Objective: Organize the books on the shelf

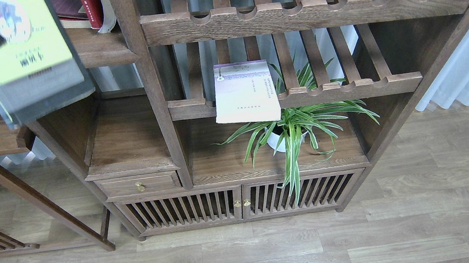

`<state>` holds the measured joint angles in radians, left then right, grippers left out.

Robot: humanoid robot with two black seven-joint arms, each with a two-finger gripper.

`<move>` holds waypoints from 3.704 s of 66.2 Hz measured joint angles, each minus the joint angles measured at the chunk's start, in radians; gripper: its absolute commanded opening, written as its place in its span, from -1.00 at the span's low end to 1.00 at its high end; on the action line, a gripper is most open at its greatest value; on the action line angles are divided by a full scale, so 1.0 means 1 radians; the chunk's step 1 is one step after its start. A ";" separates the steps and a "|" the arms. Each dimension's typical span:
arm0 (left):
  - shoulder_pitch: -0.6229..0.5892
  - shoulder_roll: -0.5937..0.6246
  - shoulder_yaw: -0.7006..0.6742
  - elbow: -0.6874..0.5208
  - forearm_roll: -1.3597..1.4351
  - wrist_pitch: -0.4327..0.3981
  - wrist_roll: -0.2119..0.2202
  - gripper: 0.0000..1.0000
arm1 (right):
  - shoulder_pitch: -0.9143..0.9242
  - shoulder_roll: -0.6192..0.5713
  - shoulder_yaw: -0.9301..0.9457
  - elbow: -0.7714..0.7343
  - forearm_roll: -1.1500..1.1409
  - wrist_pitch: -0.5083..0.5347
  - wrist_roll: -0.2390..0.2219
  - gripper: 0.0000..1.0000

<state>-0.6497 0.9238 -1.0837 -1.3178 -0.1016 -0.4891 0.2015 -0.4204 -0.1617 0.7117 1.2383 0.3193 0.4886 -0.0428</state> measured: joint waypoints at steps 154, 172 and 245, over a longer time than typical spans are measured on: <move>-0.689 -0.481 0.019 0.809 0.502 0.000 -0.164 -0.96 | 0.071 0.048 0.107 0.000 0.005 0.000 0.006 1.00; -0.686 -0.541 0.099 0.892 0.502 0.000 -0.233 -0.96 | 0.229 0.055 0.184 0.001 -0.001 0.000 0.014 1.00; -0.551 -0.611 0.168 0.889 0.440 0.000 -0.307 0.99 | 0.500 0.162 0.158 0.002 -0.095 -0.015 0.053 1.00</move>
<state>-1.2004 0.3129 -0.9159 -0.4283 0.3384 -0.4887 -0.1054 0.0799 0.0000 0.8697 1.2402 0.2239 0.4736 0.0100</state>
